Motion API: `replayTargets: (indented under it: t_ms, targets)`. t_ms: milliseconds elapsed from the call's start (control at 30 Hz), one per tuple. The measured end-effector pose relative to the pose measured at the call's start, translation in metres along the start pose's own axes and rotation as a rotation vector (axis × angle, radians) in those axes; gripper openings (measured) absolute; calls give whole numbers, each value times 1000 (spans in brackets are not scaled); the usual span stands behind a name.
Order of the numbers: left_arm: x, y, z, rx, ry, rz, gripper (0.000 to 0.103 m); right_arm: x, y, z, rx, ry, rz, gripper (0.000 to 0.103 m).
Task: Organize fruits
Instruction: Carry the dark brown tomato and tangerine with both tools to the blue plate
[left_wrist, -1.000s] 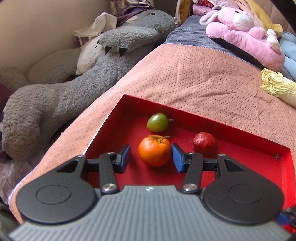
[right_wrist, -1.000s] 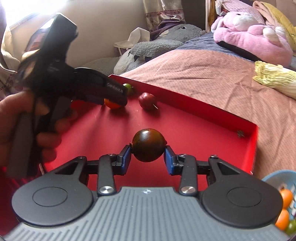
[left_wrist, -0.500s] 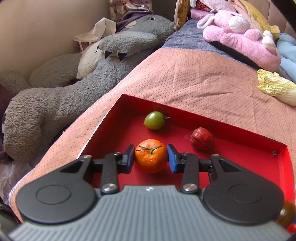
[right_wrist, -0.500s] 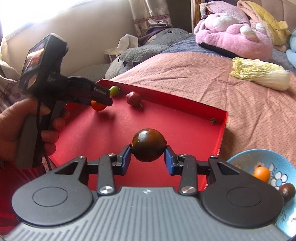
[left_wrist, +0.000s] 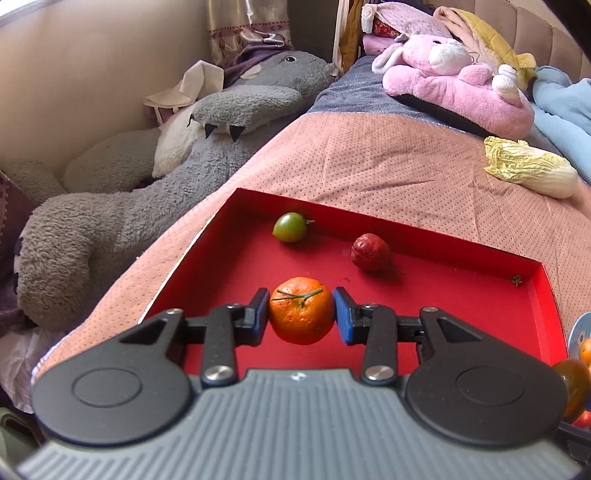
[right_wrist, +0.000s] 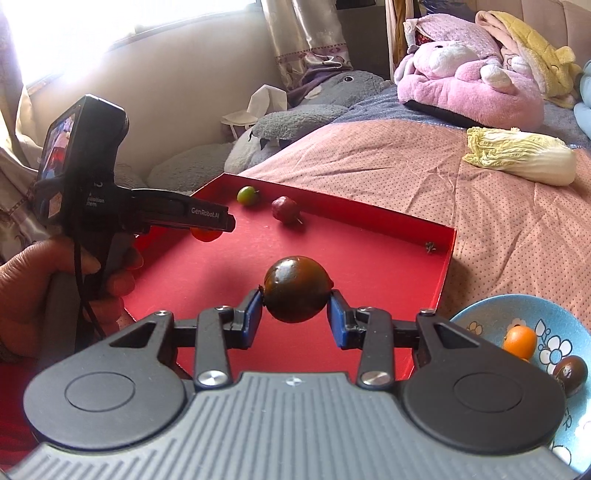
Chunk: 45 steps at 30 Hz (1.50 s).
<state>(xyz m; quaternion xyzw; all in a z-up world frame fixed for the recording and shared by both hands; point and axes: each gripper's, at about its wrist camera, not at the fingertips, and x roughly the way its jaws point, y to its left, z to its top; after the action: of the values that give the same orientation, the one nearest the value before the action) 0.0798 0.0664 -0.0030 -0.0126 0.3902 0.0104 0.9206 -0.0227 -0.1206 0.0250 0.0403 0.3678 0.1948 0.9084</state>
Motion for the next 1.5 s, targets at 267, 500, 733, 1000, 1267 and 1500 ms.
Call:
replayTargets:
  t_ms: [267,500,733,1000,1267,1500]
  targets:
    - [-2,-5,-2,27,-8,11,40,-7,-4,-4,24,-7,1,44]
    - [-1,-7,-2,35,-5,13,40,-8,-6,-3,34,-11,4,44]
    - [-2,-10,-2,53,-15,6,40,-10,-6,-3,37,-16,11,44]
    - [-4,-9,-3,62,-20,1,40,-10,-9,-4,46,-15,11,44]
    - [-8,-12,-4,75,-35,-4,40,-15,-12,-4,53,-26,14,44]
    - [-14,-17,-8,77,-43,-18,40,-20,-13,-5,58,-35,17,44]
